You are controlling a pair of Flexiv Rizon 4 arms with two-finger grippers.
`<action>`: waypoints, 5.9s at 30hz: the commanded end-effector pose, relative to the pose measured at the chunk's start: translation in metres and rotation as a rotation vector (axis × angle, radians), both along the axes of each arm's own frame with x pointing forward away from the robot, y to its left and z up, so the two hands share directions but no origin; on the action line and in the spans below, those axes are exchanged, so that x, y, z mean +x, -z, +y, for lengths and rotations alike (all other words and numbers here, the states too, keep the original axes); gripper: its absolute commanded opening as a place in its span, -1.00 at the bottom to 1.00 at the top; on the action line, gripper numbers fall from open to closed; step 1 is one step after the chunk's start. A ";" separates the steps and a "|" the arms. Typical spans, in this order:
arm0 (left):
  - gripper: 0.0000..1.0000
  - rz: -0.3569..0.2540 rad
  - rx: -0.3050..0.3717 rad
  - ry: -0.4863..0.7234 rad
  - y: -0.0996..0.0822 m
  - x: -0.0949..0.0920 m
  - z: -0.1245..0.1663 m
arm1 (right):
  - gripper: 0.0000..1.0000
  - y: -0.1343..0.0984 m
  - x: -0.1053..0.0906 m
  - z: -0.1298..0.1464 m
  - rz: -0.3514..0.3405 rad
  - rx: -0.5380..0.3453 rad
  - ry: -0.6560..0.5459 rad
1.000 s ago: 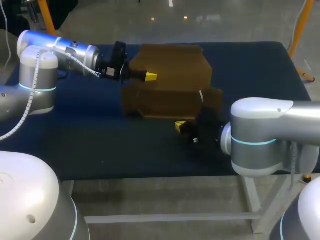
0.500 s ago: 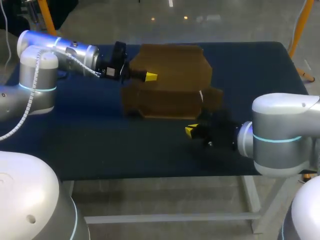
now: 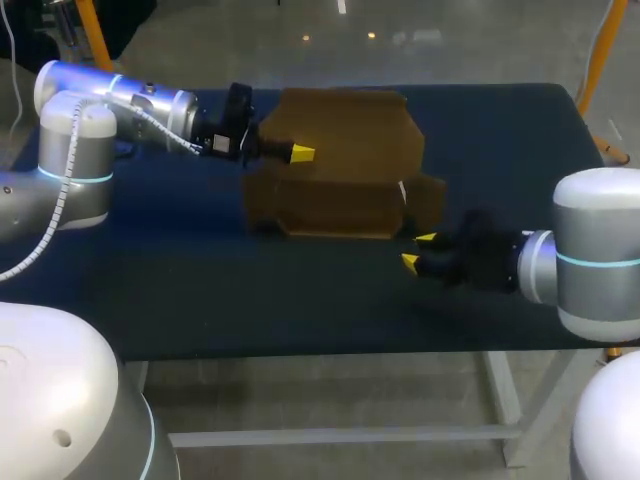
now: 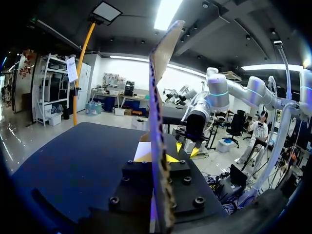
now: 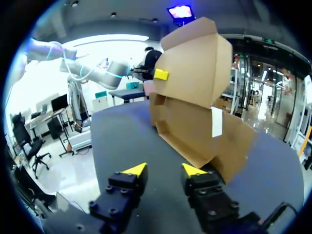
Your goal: Assemble the packaging by folding the flat box into shape, placing the metal phone stand inside, and closing the box properly
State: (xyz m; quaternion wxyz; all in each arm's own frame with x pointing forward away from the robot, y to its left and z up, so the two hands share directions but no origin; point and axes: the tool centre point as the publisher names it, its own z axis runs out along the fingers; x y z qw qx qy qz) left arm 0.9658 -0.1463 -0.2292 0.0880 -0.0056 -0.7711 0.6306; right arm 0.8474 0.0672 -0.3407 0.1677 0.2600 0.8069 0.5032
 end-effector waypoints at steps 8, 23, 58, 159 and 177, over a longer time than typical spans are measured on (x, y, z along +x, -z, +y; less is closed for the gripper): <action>-1.00 0.000 -0.001 0.002 0.002 0.000 0.000 | 0.49 0.001 0.016 -0.050 -0.017 0.005 -0.045; -1.00 0.000 -0.001 0.002 0.002 0.000 0.000 | 1.00 0.011 0.055 -0.078 -0.040 -0.067 -0.008; -1.00 0.000 -0.001 0.002 0.002 0.000 0.000 | -0.28 0.038 0.142 -0.038 -0.042 -0.060 -0.076; -1.00 0.000 -0.001 0.002 0.002 0.000 0.000 | -0.15 0.046 0.078 0.038 0.023 0.005 0.151; -1.00 0.000 -0.001 0.002 0.002 0.000 0.000 | -0.05 0.043 0.052 0.011 0.017 0.004 0.195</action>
